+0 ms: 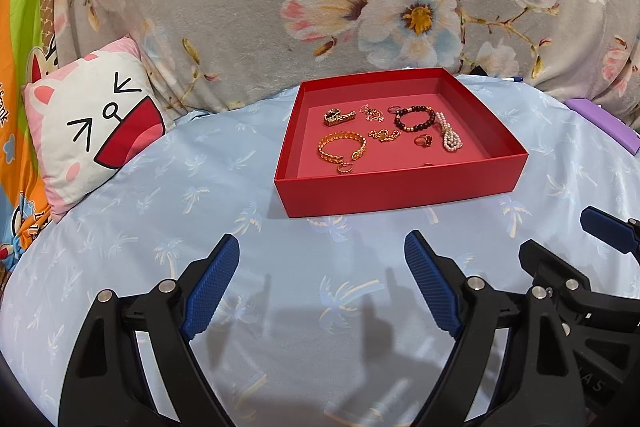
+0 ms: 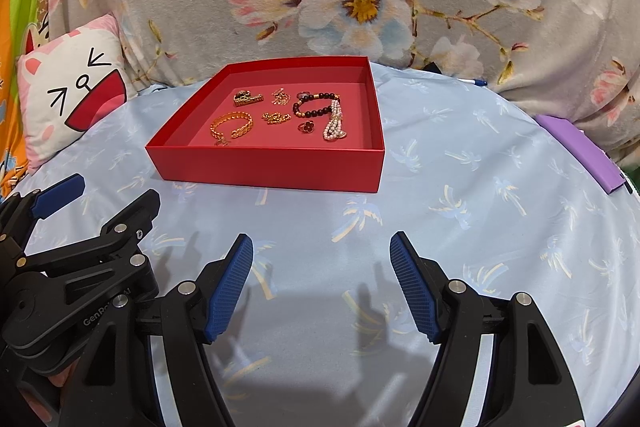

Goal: Organize jewelry

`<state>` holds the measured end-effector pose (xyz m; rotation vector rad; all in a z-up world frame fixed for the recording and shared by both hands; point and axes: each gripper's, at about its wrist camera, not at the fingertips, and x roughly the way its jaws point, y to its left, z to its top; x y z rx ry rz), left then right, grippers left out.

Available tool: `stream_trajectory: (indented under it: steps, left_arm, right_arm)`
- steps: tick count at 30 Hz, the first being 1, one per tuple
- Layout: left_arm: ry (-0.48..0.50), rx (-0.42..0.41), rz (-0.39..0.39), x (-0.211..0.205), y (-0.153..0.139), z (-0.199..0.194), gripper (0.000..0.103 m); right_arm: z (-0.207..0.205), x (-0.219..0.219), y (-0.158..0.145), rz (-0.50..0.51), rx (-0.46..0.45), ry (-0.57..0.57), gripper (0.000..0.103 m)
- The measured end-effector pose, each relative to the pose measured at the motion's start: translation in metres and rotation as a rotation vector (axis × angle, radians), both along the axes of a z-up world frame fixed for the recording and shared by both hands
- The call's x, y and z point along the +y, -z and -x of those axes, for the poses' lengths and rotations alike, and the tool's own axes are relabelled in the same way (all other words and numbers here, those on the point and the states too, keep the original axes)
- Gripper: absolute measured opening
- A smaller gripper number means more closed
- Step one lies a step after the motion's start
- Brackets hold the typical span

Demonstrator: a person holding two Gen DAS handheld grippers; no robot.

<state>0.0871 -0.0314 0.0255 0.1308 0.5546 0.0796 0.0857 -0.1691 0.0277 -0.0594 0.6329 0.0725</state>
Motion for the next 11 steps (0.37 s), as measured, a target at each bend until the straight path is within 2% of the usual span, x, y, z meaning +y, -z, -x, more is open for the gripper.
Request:
stream_trajectory:
  steps: [11]
  left_arm:
    - [0.001, 0.009, 0.004, 0.0009, 0.0, -0.0021, 0.082]
  right_arm:
    - [-0.0006, -0.0009, -0.0009, 0.008, -0.005, 0.004, 0.07]
